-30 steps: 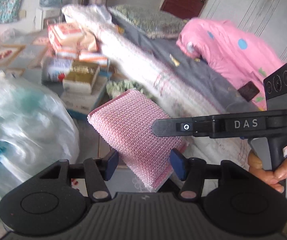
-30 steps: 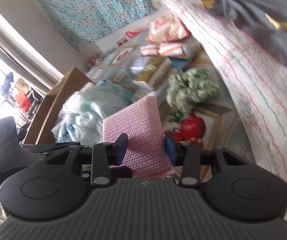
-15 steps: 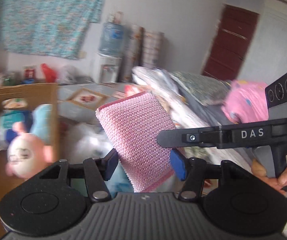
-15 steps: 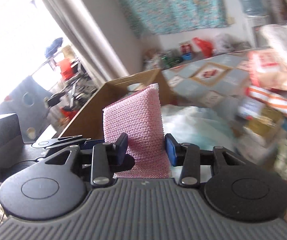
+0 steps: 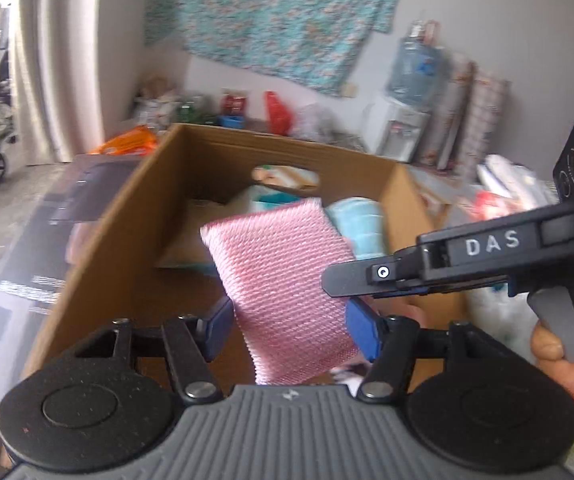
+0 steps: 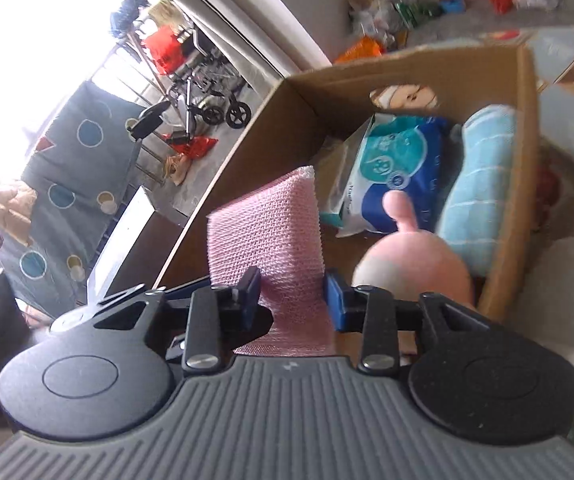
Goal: Organize soft objects
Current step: 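Lift the sponge with the right gripper and carry it over the box, then lower the sponge into the box beside the plush toy and open the right gripper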
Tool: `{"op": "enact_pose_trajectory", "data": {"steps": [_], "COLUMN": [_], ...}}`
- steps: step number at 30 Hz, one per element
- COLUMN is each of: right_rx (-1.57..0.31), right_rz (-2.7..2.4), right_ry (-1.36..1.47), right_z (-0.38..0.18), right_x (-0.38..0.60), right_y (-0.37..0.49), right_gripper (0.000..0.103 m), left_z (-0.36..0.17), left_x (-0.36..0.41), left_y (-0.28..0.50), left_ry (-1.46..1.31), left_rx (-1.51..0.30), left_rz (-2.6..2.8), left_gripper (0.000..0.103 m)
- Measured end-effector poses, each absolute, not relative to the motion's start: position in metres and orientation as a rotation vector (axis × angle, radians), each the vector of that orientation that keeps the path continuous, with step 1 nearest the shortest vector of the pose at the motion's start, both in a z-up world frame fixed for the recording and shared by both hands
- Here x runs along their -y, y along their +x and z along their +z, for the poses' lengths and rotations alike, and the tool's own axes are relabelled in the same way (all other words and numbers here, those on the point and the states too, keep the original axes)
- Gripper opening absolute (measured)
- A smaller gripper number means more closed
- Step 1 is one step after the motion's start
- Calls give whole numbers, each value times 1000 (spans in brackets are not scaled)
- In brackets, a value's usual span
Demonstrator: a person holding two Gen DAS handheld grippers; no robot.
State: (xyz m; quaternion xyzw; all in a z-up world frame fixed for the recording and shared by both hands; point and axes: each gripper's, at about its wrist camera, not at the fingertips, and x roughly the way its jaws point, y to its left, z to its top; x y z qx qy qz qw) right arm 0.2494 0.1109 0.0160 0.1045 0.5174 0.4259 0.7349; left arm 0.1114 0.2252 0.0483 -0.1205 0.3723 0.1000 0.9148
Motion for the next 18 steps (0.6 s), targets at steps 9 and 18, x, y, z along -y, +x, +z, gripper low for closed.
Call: {"op": "enact_pose_trajectory", "data": {"steps": [9,18], "right_rx": [-1242,-1294], "right_rz": [876,855], "right_ry": [159,80], "right_z": [-26,-24], "right_x": [-165,-171], "right_y": [253,254], "right_gripper": [18,22], "left_z": [46,62], "left_x": [-254,-259], "left_y": [80,42], "left_ry": [-256,-276], "left_rx": [-720,-624], "left_rz": [295,273], "left_gripper": [71,76]}}
